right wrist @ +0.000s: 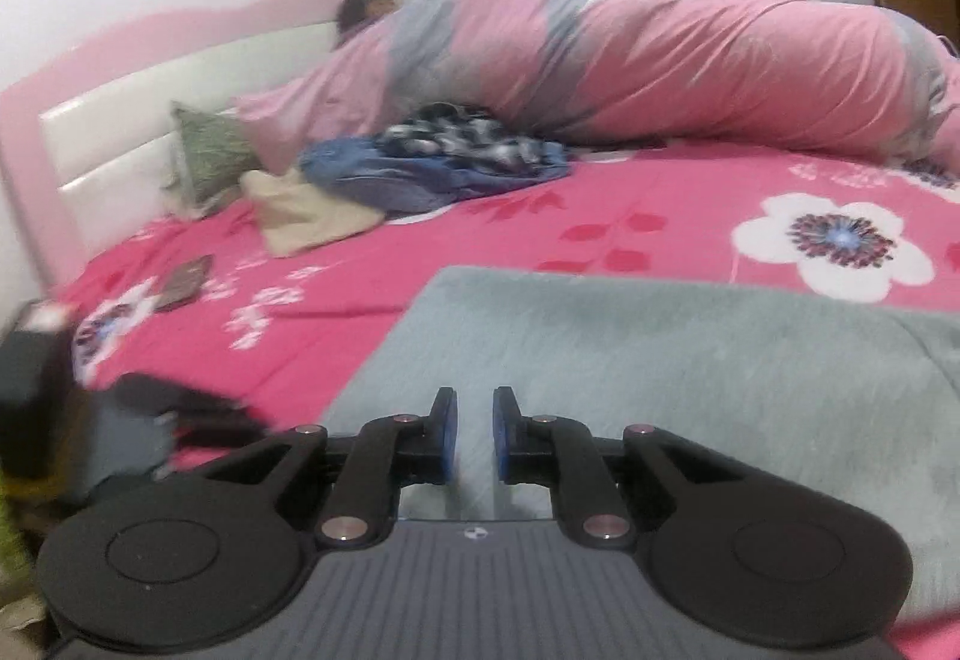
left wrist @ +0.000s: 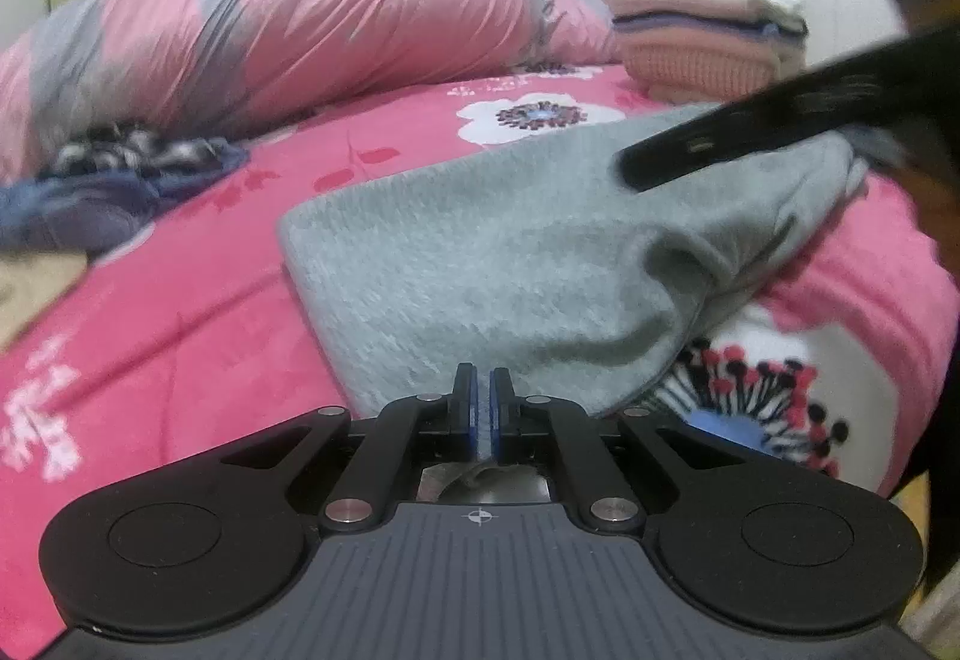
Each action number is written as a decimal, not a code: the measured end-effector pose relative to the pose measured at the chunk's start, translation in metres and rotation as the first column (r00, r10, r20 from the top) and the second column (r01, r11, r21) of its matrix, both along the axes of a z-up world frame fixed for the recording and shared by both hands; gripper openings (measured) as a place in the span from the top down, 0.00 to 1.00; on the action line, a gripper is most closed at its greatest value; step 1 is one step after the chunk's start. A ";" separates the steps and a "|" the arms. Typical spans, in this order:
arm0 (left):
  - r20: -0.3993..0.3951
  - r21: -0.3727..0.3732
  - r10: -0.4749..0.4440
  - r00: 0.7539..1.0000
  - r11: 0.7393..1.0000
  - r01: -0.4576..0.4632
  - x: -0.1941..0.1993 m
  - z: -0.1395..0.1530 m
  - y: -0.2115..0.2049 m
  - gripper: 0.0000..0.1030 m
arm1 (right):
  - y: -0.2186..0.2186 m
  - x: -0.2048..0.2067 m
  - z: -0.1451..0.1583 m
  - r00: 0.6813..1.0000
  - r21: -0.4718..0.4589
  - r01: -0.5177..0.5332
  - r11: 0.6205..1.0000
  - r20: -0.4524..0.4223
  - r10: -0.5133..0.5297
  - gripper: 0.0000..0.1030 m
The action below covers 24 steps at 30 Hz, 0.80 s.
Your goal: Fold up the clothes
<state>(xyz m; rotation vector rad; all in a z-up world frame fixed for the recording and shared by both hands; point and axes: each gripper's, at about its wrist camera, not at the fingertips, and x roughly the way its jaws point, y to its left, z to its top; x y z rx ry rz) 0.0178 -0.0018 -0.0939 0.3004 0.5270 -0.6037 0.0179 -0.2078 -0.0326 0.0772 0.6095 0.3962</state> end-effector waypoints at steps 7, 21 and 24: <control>0.031 0.048 -0.004 1.000 0.999 0.003 -0.005 0.000 0.000 0.95 | -0.012 -0.019 -0.042 0.997 -0.014 -0.003 1.000 -0.078 0.001 0.87; 0.000 -0.081 0.026 1.000 0.996 -0.026 0.002 0.025 -0.030 0.86 | -0.003 -0.056 -0.048 0.991 -0.098 0.055 0.994 0.126 -0.043 0.83; -0.039 -0.022 0.031 0.999 0.999 -0.032 0.009 0.009 -0.046 0.86 | -0.016 -0.073 -0.039 0.978 -0.094 0.097 0.991 0.194 -0.077 0.82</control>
